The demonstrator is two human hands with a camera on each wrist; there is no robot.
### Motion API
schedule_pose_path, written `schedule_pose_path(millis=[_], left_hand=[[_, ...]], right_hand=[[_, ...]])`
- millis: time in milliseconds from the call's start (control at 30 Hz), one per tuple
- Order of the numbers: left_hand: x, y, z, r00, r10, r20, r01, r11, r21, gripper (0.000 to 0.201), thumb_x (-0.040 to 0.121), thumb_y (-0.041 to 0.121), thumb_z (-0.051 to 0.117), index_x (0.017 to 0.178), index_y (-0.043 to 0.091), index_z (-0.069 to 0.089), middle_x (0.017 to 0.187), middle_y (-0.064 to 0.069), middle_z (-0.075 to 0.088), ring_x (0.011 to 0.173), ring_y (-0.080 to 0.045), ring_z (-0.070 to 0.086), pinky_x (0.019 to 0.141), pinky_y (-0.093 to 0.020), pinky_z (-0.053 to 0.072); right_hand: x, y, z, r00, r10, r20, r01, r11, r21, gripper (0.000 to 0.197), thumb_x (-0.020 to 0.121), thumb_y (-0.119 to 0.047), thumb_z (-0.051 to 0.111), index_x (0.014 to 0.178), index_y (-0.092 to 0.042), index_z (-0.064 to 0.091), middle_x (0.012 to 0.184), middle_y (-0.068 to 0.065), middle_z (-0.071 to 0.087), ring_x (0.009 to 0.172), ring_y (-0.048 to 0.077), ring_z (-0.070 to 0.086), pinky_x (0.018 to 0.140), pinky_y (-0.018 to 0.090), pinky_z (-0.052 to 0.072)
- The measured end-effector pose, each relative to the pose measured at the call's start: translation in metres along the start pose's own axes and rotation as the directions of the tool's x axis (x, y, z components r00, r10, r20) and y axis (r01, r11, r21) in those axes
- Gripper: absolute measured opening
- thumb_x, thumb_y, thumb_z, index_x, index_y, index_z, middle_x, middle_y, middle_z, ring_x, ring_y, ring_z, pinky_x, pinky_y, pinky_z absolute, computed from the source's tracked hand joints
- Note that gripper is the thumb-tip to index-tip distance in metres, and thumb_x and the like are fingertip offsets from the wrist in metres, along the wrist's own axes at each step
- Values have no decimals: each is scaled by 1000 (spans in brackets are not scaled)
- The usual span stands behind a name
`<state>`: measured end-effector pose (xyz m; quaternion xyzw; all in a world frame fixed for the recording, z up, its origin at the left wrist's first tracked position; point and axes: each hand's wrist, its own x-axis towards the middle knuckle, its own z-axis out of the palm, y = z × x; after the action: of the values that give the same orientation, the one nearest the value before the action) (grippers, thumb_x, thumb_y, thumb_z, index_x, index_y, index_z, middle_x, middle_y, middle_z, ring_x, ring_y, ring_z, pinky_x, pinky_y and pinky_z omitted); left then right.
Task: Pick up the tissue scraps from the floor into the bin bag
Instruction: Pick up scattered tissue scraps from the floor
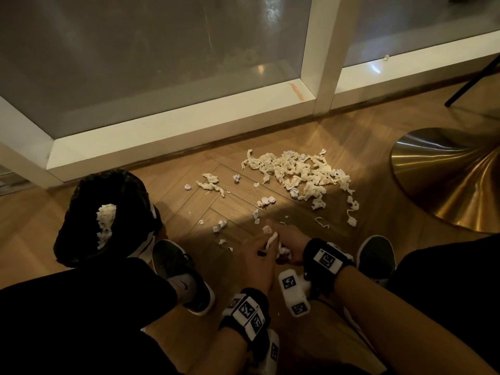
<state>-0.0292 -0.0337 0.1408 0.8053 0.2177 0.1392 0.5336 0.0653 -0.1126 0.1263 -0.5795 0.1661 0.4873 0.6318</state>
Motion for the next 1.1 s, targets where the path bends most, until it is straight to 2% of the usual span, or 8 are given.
schedule_pose_path(millis=[133,267,400,600,733,833,933,1100], left_hand=[[-1,-4,3,971,114,211,-159,965,210,34,97,38,46,122,25,64,116,22,49,115,0,34,93,-15,26],[4,-10,0,927,221,305,-296,927,229,49,94,53,36,107,21,71,120,8,54,112,-3,39,89,-15,29],[13,-16,-3,898,192,396,-294,931,215,21,91,31,59,101,20,74,115,6,50,103,-1,42,82,-1,29],[10,-15,0,945,135,299,-172,980,104,10,79,9,70,82,19,73,87,13,51,84,2,50,71,-15,42],[12,-9,-1,976,7,220,-34,992,118,22,77,19,70,86,28,52,90,6,53,81,-12,54,69,-32,51],[19,-13,-6,982,-91,163,63,984,167,47,68,29,79,105,30,49,107,7,50,96,-11,51,78,-32,49],[23,-19,-10,949,-236,211,212,969,128,74,64,29,84,128,27,46,121,9,48,109,-9,47,90,-30,45],[22,-26,-9,898,-321,302,304,947,103,74,67,26,84,131,21,49,126,3,52,114,-15,52,93,-32,48]], right_hand=[[-1,-7,-7,997,-36,-66,44,991,126,34,95,-32,51,70,-11,59,58,7,56,49,18,54,53,24,44],[-3,-5,-12,999,17,-36,-14,996,93,29,94,-27,46,69,-14,54,56,3,49,45,15,42,47,18,33],[-9,-4,-14,994,94,51,-98,993,73,31,91,-24,40,62,-14,45,51,3,40,31,9,29,37,10,23],[-14,7,-5,996,79,49,-82,994,78,33,99,-27,34,71,-13,45,56,4,49,35,10,38,36,14,33],[-11,12,-3,996,-28,-80,34,997,67,18,97,-21,44,84,-14,55,77,5,59,65,18,58,60,30,50],[-11,9,-2,998,37,46,-42,994,99,29,98,-20,38,72,-13,48,60,3,46,41,11,41,38,17,34],[-11,9,-1,995,95,41,-99,986,132,37,98,-27,35,66,-12,48,53,2,49,34,11,37,35,15,30],[-22,10,3,993,103,48,-108,987,117,36,94,-26,36,63,-11,49,50,2,50,33,12,39,35,16,32]])
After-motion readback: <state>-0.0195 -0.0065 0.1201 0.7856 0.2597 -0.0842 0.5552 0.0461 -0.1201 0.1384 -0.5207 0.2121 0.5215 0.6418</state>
